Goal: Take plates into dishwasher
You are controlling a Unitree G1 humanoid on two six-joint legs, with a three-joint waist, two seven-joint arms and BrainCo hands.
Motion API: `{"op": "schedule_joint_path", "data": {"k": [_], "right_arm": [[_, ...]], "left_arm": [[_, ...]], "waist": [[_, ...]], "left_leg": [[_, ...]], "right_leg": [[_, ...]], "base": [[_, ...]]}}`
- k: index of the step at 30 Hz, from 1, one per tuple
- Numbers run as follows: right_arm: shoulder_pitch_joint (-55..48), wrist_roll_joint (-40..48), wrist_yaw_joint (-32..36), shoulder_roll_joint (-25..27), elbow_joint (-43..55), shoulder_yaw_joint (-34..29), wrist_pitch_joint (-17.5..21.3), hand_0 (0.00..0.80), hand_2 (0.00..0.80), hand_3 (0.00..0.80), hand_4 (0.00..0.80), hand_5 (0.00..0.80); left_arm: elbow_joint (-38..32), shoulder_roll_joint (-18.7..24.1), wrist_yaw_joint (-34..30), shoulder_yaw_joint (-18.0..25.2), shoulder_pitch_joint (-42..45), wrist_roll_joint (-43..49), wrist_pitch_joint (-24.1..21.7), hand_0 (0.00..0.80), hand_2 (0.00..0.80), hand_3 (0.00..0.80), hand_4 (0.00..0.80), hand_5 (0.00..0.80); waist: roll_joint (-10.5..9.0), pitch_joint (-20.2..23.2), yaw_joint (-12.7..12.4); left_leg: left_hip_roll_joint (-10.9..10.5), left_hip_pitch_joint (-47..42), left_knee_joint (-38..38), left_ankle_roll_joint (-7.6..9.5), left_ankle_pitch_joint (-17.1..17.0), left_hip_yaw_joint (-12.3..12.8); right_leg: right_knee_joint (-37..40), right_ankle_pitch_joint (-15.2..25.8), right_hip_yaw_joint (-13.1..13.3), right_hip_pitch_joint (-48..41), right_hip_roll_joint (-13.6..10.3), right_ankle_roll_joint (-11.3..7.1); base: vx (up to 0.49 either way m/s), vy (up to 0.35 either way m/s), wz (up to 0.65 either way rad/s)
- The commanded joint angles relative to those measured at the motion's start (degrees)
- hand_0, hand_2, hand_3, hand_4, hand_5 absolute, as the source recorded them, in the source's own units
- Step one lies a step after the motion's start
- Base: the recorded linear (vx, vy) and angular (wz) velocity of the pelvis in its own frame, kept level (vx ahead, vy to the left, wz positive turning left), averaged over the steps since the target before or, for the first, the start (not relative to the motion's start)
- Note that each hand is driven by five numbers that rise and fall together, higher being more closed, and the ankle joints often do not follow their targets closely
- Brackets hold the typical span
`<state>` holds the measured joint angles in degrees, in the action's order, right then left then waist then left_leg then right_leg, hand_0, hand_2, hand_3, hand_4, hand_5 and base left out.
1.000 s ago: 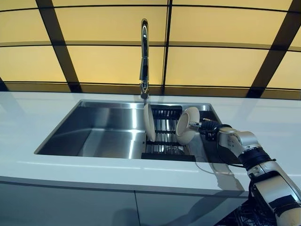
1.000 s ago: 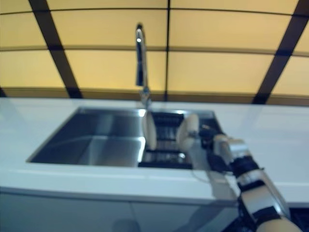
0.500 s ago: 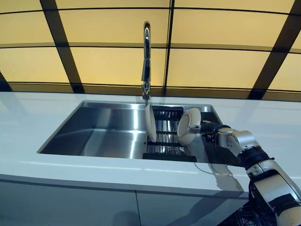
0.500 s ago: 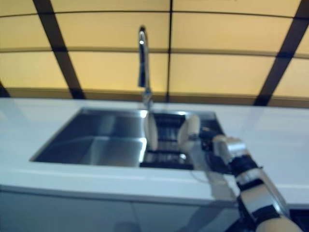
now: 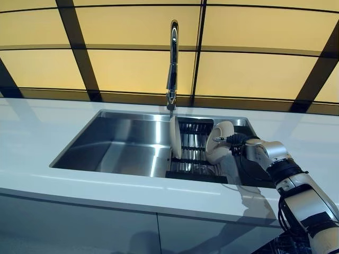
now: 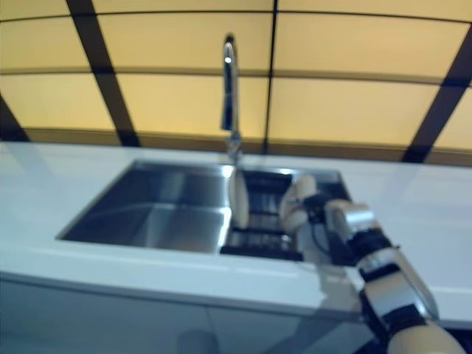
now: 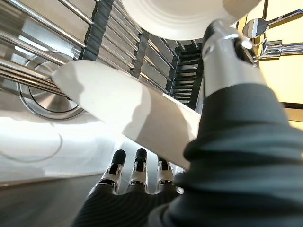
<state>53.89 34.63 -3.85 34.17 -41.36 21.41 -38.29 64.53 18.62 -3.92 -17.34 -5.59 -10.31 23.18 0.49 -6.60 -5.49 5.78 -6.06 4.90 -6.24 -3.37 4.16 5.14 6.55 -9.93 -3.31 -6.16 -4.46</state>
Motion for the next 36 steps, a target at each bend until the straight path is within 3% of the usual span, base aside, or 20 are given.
{"op": "schedule_joint_path", "data": {"k": [1,2,3,4,18,36], "right_arm": [[10.4,-2.4,0.4,1.1,-3.3,3.0,1.9,0.333,0.333,0.333,0.333,0.333],[11.0,-3.3,0.5,1.2,-3.9,3.3,2.2,0.489,0.489,0.489,0.489,0.489],[11.8,-4.6,0.0,1.5,-4.2,3.5,2.4,0.772,0.772,0.772,0.772,0.772],[12.0,-5.2,-0.2,1.6,-4.3,3.6,2.5,0.800,0.800,0.800,0.800,0.800],[17.2,-15.1,3.0,5.7,-8.3,7.4,4.6,0.800,0.800,0.800,0.800,0.800],[18.3,-10.9,0.2,11.5,-1.7,8.4,7.2,0.800,0.800,0.800,0.800,0.800]], "left_arm": [[3.0,0.9,1.3,-4.4,-5.8,-1.8,0.2,0.000,0.000,0.000,0.000,0.000],[3.1,0.8,1.5,-4.5,-5.9,-2.3,0.3,0.000,0.000,0.000,0.000,0.000],[3.0,0.8,1.7,-4.4,-6.1,-2.6,0.4,0.000,0.000,0.000,0.000,0.000],[3.0,0.8,1.8,-4.4,-6.2,-2.8,0.5,0.000,0.000,0.000,0.000,0.000],[2.6,1.7,1.1,-4.2,-5.3,-1.3,-1.3,0.000,0.000,0.000,0.000,0.000],[3.0,3.0,-0.2,-3.4,-2.8,1.4,-4.0,0.000,0.000,0.000,0.000,0.000]], "waist": [[-3.17,-2.4,-1.2],[-3.11,-2.6,-1.3],[-3.11,-2.8,-1.4],[-3.09,-2.8,-1.4],[-3.43,-3.3,-2.2],[-4.82,-0.3,-0.1]], "left_leg": [[-3.0,1.2,0.1,2.52,1.9,-1.0],[-3.0,1.5,0.1,2.51,1.9,-1.1],[-2.9,1.8,0.1,2.48,1.8,-1.1],[-2.9,1.8,0.1,2.47,1.8,-1.1],[-2.7,1.9,0.1,2.32,1.7,-1.3],[-2.6,-0.2,0.1,2.16,2.5,0.5]], "right_leg": [[-0.1,-1.5,-1.5,-1.7,-2.9,-3.01],[-0.1,-1.5,-1.5,-1.6,-2.8,-2.99],[-0.1,-1.5,-1.5,-1.3,-2.8,-2.97],[-0.1,-1.5,-1.5,-1.3,-2.8,-2.96],[-0.1,-1.3,-1.9,-1.3,-2.9,-3.14],[-0.1,-1.5,-0.3,-2.0,-2.3,-3.42]], "base": [[0.000,0.000,0.00],[-0.033,0.012,0.03],[-0.042,0.011,0.05],[-0.082,0.007,0.04],[-0.022,-0.004,0.03],[-0.002,0.004,-0.02]]}}
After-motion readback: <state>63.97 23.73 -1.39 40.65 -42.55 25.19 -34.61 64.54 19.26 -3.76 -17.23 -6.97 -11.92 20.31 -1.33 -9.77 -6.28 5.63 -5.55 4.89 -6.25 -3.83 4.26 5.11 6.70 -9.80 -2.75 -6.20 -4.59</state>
